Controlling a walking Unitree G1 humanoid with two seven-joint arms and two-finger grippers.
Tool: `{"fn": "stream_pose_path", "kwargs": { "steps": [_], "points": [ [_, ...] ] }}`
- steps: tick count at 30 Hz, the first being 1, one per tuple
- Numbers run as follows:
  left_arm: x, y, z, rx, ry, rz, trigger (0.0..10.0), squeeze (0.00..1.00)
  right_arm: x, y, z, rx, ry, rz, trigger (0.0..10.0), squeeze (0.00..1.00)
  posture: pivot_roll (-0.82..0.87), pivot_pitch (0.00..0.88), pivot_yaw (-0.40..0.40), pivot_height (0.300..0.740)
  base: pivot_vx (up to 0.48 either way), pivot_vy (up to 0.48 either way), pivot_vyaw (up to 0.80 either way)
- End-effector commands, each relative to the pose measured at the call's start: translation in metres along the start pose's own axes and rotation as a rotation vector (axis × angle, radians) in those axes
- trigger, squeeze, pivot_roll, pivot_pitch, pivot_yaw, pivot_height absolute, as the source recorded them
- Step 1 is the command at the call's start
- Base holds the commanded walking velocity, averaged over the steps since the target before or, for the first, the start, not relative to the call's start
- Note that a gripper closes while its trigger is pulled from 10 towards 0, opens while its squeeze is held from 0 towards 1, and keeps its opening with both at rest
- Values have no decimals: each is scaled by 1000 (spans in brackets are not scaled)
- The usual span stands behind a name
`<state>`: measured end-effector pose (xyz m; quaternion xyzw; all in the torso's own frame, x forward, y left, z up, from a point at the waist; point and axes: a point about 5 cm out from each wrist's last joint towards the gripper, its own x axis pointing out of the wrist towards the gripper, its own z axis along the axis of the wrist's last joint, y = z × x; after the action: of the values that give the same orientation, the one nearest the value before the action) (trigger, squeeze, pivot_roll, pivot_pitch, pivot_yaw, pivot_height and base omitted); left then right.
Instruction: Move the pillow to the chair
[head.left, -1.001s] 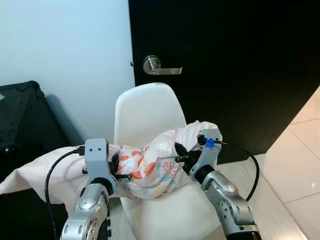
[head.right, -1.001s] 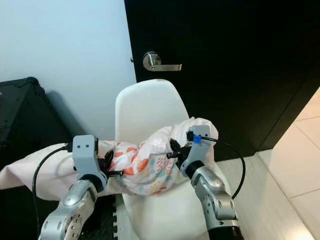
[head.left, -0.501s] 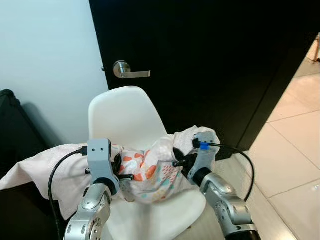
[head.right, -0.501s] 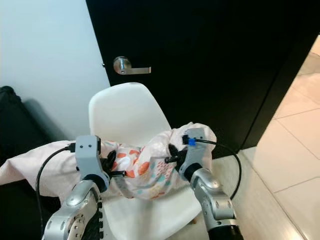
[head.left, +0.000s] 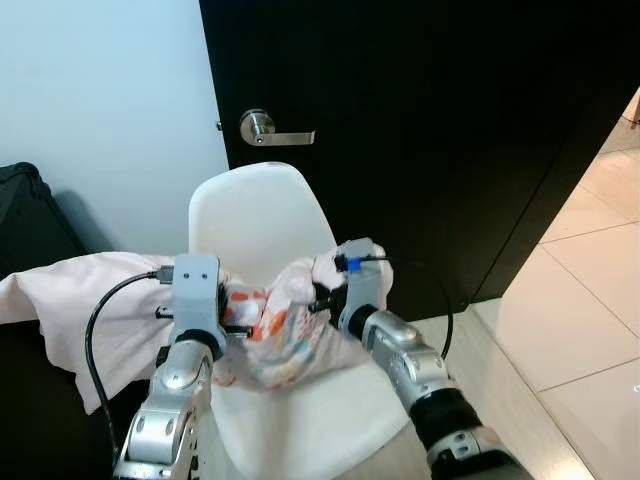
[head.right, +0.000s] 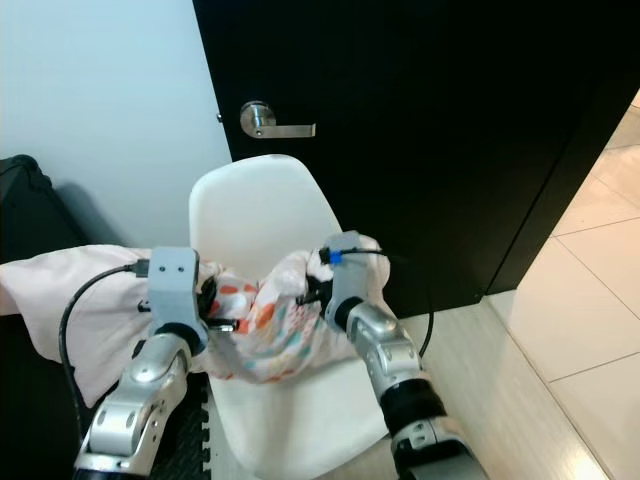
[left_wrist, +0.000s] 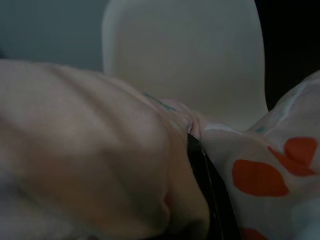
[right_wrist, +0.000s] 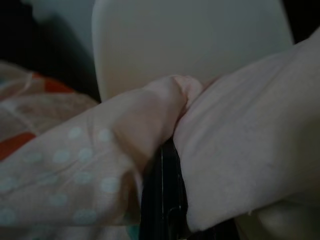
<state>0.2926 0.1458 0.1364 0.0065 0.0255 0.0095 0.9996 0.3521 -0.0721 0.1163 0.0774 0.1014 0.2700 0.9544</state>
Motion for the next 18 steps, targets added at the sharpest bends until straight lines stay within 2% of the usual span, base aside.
{"fn": "stream_pose_path", "kwargs": {
  "steps": [1,3,5,8,10,16,18],
  "points": [
    [5,-3,25,17,-139,-6,10000,0,7,6,9,16,-51,26,10000,0,31,117,8,740,0,0,0],
    [7,-3,28,13,-152,-5,10000,0,7,-2,15,24,-71,-14,10000,0,32,121,8,740,0,0,0],
    [6,-7,28,4,-155,-17,10000,0,7,-10,13,81,-58,-54,10000,0,33,129,9,740,0,0,0],
    [5,-11,26,-7,-152,-35,10000,0,6,-14,12,110,-56,-73,10000,0,31,131,12,735,0,0,0],
    [2,-22,25,-25,-154,-82,10000,0,1,-21,12,156,-85,-98,10000,0,29,135,19,720,0,0,0],
    [2,-42,26,-39,-172,-156,10000,0,0,-27,15,155,-131,-121,10000,0,22,128,27,690,0,0,0],
    [2,-44,27,-43,-175,-162,10000,0,0,-28,16,158,-136,-124,10000,0,21,128,27,685,0,0,0]
  ]
}}
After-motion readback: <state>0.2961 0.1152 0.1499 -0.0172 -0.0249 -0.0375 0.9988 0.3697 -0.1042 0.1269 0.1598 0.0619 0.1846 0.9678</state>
